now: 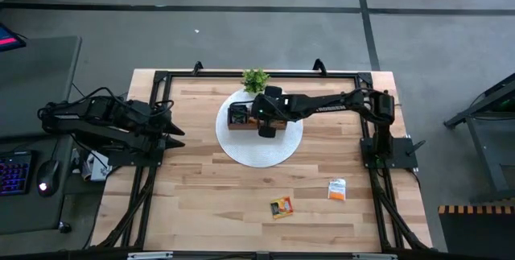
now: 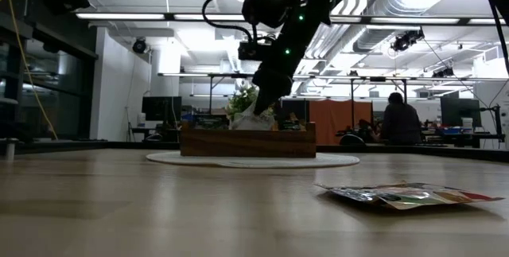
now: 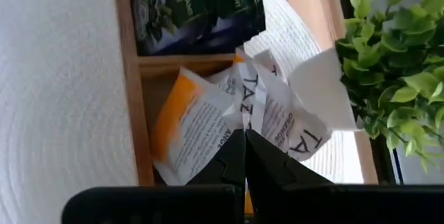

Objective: Pick & Place Tea
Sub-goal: Put the white orange tea bag into the middle section of the wooden organizer

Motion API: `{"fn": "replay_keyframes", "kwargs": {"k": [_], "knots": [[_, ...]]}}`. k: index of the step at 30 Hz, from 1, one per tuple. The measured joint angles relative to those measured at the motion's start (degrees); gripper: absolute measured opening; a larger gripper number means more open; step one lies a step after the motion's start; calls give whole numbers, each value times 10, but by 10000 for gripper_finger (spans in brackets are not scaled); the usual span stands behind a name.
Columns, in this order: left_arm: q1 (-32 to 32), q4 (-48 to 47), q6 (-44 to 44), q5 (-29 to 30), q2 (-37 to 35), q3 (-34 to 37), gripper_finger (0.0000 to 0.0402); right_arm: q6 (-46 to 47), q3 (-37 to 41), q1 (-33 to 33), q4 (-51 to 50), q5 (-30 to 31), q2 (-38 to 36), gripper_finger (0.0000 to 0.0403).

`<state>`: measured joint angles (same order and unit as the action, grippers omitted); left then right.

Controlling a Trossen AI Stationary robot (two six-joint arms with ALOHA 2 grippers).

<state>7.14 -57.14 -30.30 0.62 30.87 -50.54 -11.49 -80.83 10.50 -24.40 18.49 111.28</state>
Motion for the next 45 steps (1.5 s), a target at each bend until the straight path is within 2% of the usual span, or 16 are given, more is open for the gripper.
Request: {"fn": "replay_keyframes", "kwargs": {"k": [6, 17, 31, 40, 45], "knots": [[0, 0, 0, 0, 0, 0, 223, -30, -17, 0, -7, -1, 0, 0], [0, 0, 0, 0, 0, 0, 223, -40, -38, 0, -8, -87, 0, 0], [0, 0, 0, 0, 0, 0, 223, -25, -38, 4, -24, -45, 0, 0], [0, 0, 0, 0, 0, 0, 223, -25, -38, 3, -23, -68, 0, 2], [0, 0, 0, 0, 0, 0, 223, -30, -38, 4, -12, -76, 0, 28]]}}
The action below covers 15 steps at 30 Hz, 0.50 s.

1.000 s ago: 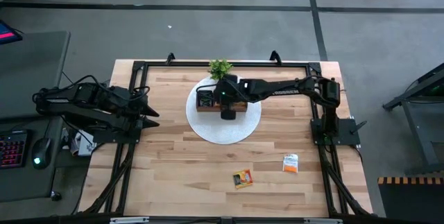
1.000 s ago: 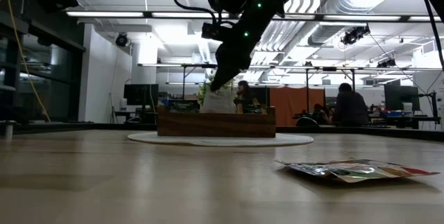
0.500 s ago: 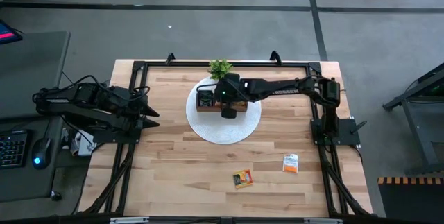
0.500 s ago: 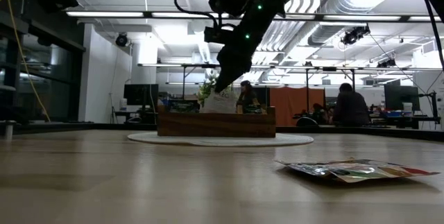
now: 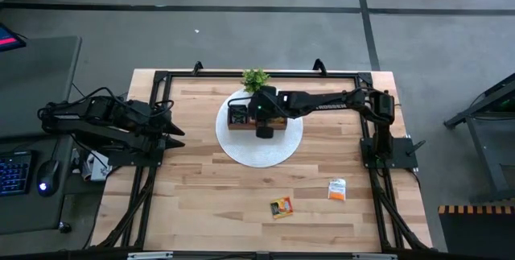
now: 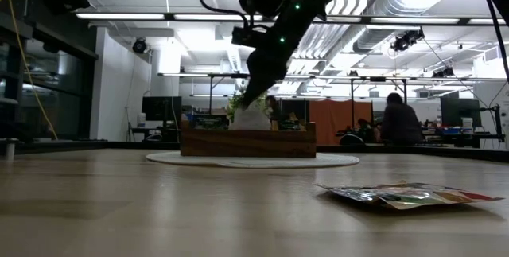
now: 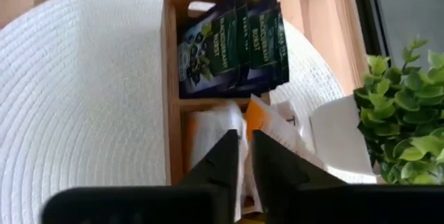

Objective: Pick & Place Tea
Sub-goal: Put the white orange tea bag into the middle section of the wooden organizer, then adjust the other white orange tea bag

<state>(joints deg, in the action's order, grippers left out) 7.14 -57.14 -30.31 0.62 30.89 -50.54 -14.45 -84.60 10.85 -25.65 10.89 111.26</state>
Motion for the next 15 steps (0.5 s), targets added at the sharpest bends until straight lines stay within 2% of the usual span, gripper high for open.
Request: {"fn": "replay_keyframes", "kwargs": {"k": [10, 15], "knots": [[0, 0, 0, 0, 0, 0, 223, 3, 0, -1, 2, 4, -3, 136], [0, 0, 0, 0, 0, 0, 223, 3, 0, 0, 1, 49, -30, 168]]}}
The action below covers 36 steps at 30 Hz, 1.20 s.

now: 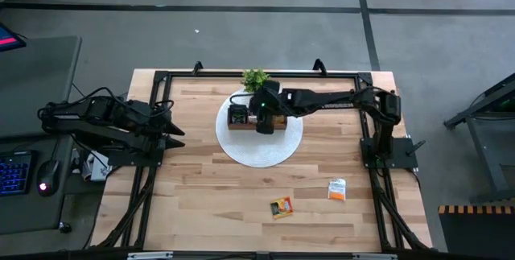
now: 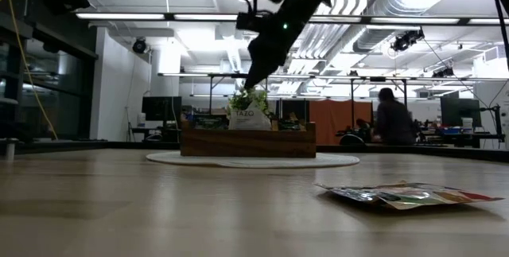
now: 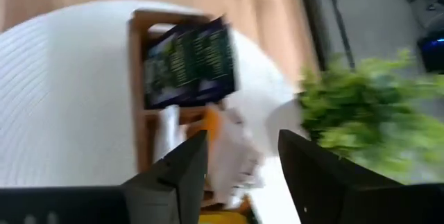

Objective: Pick & Place Tea
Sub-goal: Adjust the other white orange tea bag

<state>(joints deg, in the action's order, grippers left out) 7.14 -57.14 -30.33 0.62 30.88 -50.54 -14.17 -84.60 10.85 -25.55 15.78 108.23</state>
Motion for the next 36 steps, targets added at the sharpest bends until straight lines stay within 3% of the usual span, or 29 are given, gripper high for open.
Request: {"fn": "replay_keyframes", "kwargs": {"k": [5, 10, 12, 25, 36], "knots": [[0, 0, 0, 0, 0, 0, 223, 18, 0, 21, -5, -13, -38, 175], [0, 0, 0, 0, 0, 0, 223, 84, -1, 66, -13, -151, -47, 163], [0, 0, 0, 0, 0, 0, 223, 93, 2, 78, -18, -174, -47, 158], [0, 0, 0, 0, 0, 0, 223, 92, 87, 84, 25, -178, -46, 151], [0, 0, 0, 0, 0, 0, 223, 75, 93, 94, 60, -177, -46, 129]]}}
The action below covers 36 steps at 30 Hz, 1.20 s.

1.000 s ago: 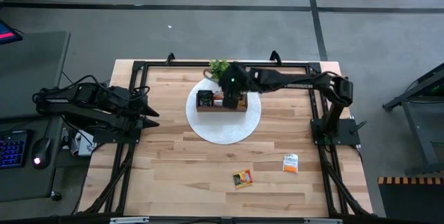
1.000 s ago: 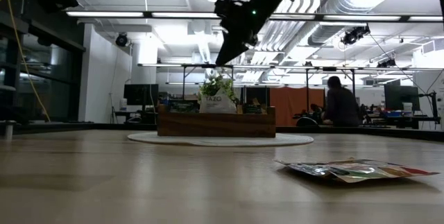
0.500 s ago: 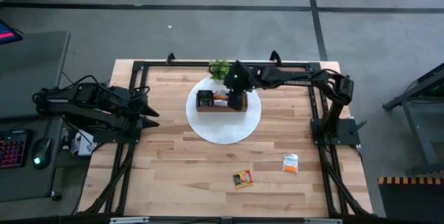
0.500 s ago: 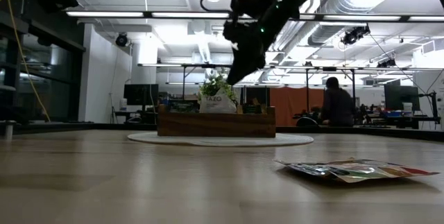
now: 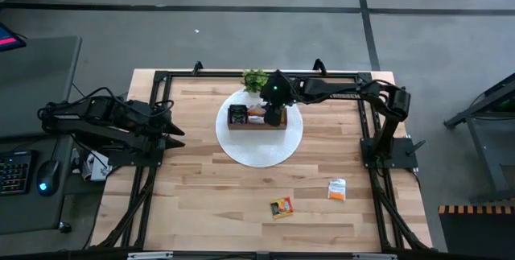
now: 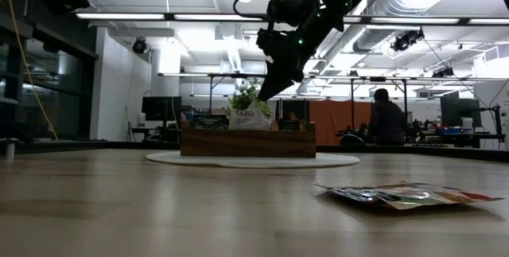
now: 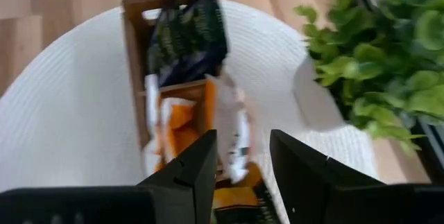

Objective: Pick & Place Tea
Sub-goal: Adjust the other white orange tea bag

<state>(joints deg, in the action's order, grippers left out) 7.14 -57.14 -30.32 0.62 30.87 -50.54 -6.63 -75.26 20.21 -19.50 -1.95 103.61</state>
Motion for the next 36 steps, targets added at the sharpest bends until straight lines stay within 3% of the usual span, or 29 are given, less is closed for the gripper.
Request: {"fn": "replay_keyframes", "kwargs": {"k": [12, 36], "knots": [[0, 0, 0, 0, 0, 0, 223, 2, 0, 11, 25, -41, 12, 129], [0, 0, 0, 0, 0, 0, 223, 0, 0, 15, 53, -44, 37, 116]]}}
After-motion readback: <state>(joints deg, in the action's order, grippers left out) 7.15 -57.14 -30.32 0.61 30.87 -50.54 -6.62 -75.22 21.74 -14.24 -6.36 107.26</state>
